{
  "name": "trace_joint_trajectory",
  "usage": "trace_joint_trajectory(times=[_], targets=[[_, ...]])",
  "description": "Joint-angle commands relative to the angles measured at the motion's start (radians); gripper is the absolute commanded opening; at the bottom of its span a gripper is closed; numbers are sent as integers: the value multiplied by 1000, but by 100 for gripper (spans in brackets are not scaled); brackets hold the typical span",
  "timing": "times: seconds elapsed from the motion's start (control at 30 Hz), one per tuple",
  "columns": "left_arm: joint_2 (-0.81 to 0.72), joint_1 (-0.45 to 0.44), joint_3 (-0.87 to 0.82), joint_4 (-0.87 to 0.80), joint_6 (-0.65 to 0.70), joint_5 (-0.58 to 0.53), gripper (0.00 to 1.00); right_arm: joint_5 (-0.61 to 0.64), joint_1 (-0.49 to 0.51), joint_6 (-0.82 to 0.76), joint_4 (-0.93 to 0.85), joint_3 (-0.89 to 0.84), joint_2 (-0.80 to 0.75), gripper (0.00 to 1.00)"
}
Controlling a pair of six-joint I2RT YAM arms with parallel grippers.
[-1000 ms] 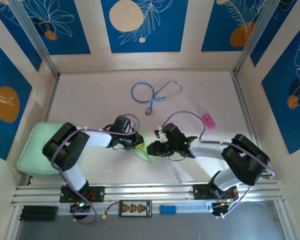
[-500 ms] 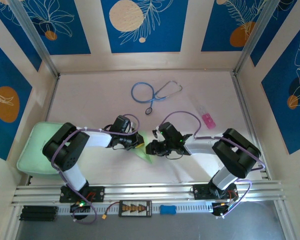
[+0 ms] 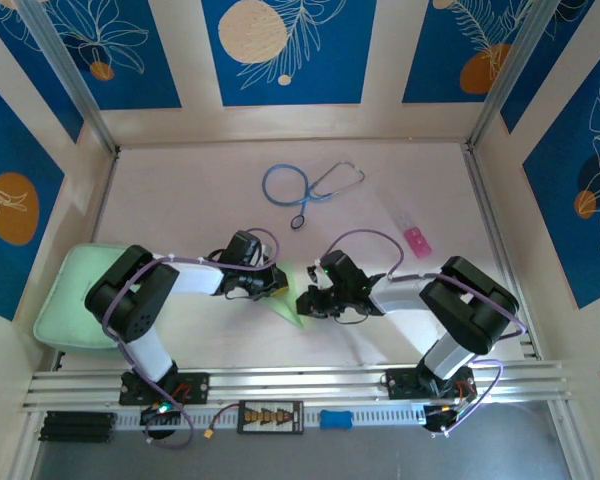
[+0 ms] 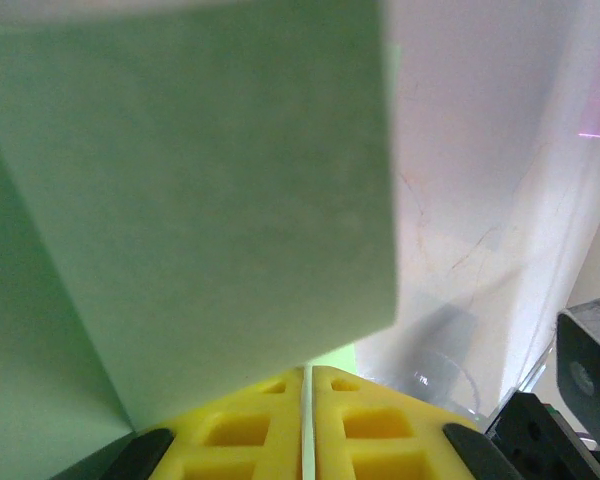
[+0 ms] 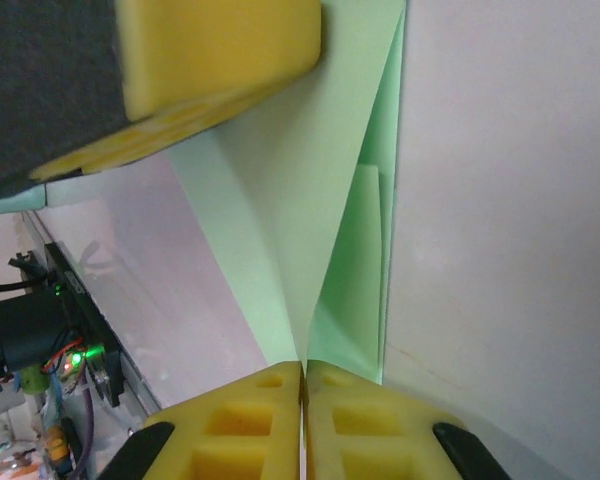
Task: Fold a paper plane with a square sheet of paper (pick it up from the middle)
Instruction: Fourth fold the wing at the center of the table.
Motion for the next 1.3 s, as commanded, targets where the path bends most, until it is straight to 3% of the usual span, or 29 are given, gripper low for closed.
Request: trace_joint_trajectory(times=[0.0, 0.33, 0.6, 0.97, 1.27], targets=[[28, -2, -19, -25, -9, -12, 12, -53, 4, 4, 12, -19, 20, 11], [32, -2, -17, -24, -8, -11, 12, -2, 10, -7, -40, -34, -16, 19], [26, -2, -23, -20, -10, -12, 12, -9, 22, -8, -42, -27, 3, 11], [30, -2, -23, -18, -9, -11, 12, 4, 18, -20, -61, -2, -29, 13], [32, -1, -25, -14, -12, -10, 12, -33, 22, -13, -33, -20, -1, 8]])
